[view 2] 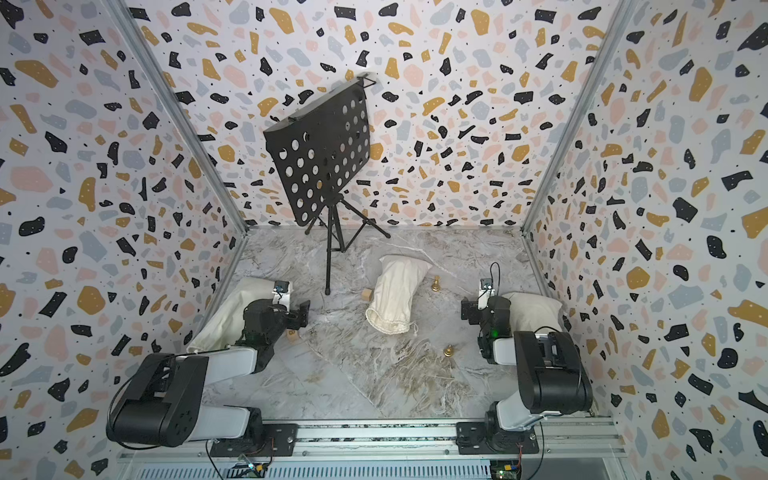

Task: Close the soil bag
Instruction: Pick up the soil bag from the center of the board.

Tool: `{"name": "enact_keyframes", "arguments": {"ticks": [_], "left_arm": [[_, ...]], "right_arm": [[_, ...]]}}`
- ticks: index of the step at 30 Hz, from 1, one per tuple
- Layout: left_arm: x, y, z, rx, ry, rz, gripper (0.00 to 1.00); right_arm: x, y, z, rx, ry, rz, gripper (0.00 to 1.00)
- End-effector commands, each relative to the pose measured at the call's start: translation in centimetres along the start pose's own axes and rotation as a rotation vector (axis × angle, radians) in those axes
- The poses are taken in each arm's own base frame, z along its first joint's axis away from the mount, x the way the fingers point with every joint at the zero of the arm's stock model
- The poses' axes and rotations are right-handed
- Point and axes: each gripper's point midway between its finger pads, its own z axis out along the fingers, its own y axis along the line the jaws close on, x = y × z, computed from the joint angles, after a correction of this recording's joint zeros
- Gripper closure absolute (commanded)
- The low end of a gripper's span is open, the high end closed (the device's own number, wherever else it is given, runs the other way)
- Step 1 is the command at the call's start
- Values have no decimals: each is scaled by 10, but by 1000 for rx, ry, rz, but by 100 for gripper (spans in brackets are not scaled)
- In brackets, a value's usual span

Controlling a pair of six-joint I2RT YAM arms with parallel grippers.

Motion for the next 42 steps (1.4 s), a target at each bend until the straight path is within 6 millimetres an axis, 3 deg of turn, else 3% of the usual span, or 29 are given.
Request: {"name": "enact_keyframes", "arguments": {"ticks": [1,4,6,12,13,15,19,24,28,33,36,39,42], "left_arm": [[-16,0,0,8,-56,14,13],[-16,-8,-1,50,-66,31,2],[-16,-8,-1,51,-66,30,0],[-19,-6,-3,41,-83,29,2],[-27,-8,-5,49,-90,35,4],[-29,-11,-8,64,-6,37,5],[-45,-13,-18,52,-5,39,9],[-95,-45,-57,116,-142,12,9],[-114,-85,-85,196,-157,-42,9],[-109,-150,-122,402,-79,-96,9],[-95,-166,-141,435,-18,-60,9],[-80,-179,-151,475,37,-42,10],[-65,-198,-154,526,79,-23,10]], "right_arm": [[-12,-1,1,7,-28,2,0],[-12,-2,1,7,-26,3,0],[-12,-1,1,7,-24,2,0],[-13,-2,0,10,-33,2,0],[-13,-3,-1,20,-31,5,0],[-17,-7,-4,38,-20,12,0],[-36,-6,-14,38,23,5,0],[-78,-5,-48,107,17,98,0],[-103,17,-75,42,64,193,0],[-87,66,-121,-141,205,141,0],[-63,87,-152,-243,279,110,2],[-33,95,-178,-305,343,124,7],[-9,107,-191,-384,376,137,14]]}}
